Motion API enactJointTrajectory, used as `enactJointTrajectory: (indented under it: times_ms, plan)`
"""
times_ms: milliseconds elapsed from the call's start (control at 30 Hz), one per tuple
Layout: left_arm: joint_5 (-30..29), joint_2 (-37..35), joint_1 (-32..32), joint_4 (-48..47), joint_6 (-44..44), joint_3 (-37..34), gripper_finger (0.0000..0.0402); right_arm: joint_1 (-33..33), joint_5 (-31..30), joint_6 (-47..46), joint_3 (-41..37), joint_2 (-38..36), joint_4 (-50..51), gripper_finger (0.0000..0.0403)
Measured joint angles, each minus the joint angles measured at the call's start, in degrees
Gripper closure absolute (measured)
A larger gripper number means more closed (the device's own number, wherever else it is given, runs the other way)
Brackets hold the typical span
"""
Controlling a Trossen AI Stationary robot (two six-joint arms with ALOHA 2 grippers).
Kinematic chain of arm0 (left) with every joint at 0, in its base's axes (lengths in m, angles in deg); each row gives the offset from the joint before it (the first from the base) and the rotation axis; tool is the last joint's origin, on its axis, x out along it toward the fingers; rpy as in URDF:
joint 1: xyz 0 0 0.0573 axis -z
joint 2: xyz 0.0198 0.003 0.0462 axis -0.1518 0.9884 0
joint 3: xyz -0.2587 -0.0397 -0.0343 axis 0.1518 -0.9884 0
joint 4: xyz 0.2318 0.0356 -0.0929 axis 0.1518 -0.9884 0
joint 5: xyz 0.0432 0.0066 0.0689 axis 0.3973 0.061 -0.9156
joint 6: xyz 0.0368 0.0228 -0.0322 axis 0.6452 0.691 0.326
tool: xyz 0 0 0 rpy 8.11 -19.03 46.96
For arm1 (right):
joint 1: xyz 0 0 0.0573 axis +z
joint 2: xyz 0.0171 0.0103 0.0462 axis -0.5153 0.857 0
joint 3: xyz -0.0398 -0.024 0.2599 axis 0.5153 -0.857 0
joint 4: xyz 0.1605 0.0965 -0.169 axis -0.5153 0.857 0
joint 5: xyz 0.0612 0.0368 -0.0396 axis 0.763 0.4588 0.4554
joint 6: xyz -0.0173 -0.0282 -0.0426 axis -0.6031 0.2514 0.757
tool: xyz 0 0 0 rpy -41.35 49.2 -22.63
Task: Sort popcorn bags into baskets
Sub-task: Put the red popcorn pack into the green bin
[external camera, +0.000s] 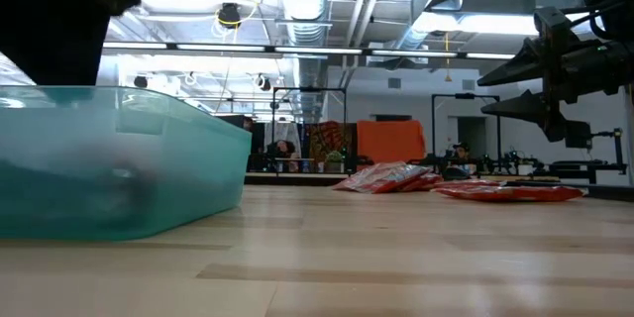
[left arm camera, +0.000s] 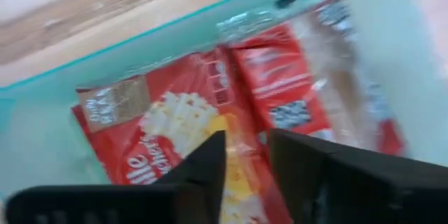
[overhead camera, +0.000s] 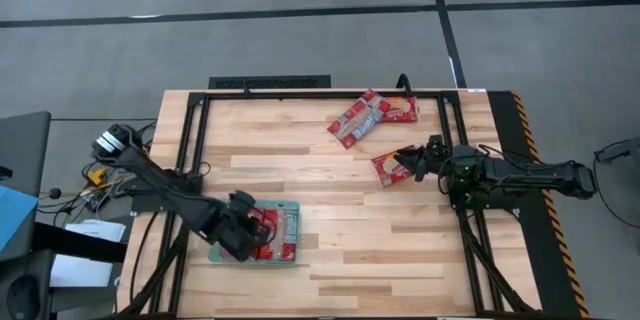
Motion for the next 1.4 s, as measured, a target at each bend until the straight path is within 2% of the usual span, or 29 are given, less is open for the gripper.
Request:
enactJointTrajectory:
  times_ms: [167, 333, 533, 700, 833, 1000, 1100, 1233, 1400]
  plan:
    - [3.7, 2.86, -0.72, 0.45, 4.58, 0.0, 0.0391, 0.0, -0.02, 0.0, 0.0, 0.0, 0.0, 0.0154]
    - [5.51, 5.45, -0.74, -0.39, 5.32, 0.0, 0.039, 0.0, -0.04, 0.0, 0.0, 0.0, 0.0, 0.0154]
    - [7.05, 6.47, -0.51, -7.06, -4.64, -0.05, 0.04, 0.0, -0.07, 0.0, 0.0, 0.0, 0.0, 0.0154]
    - [10.35, 6.53, 0.29, -6.59, -9.81, -2.17, 0.0401, 0.0, -0.35, 0.0, 0.0, 0.0, -0.02, 0.0154]
    - [6.12, 5.79, 0.31, -6.8, -11.86, -1.33, 0.0401, 0.0, -0.35, 0.0, 0.0, 0.02, -0.04, 0.0154]
    - [1.75, 5.18, -0.21, -13.2, -16.04, 1.02, 0.0401, 0.0, -0.44, 0.0, 0.0, 0.0, -0.02, 0.0154]
    - [-2.41, 5.18, -0.21, -7.22, -10.79, 1.25, 0.0401, 0.0, -0.44, 0.0, 0.0, 0.0, -0.04, 0.0154]
    - [-3.18, 5.69, -1.57, 4.15, -4.27, -1.14, 0.0401, 0.0, -0.44, 0.0, 0.0, 0.02, -0.04, 0.0154]
    - [-2.42, 5.7, -3.46, 5.32, -5.64, -4.37, 0.0401, 0.0, -0.48, 0.0, 0.0, 0.01, -0.04, 0.0154]
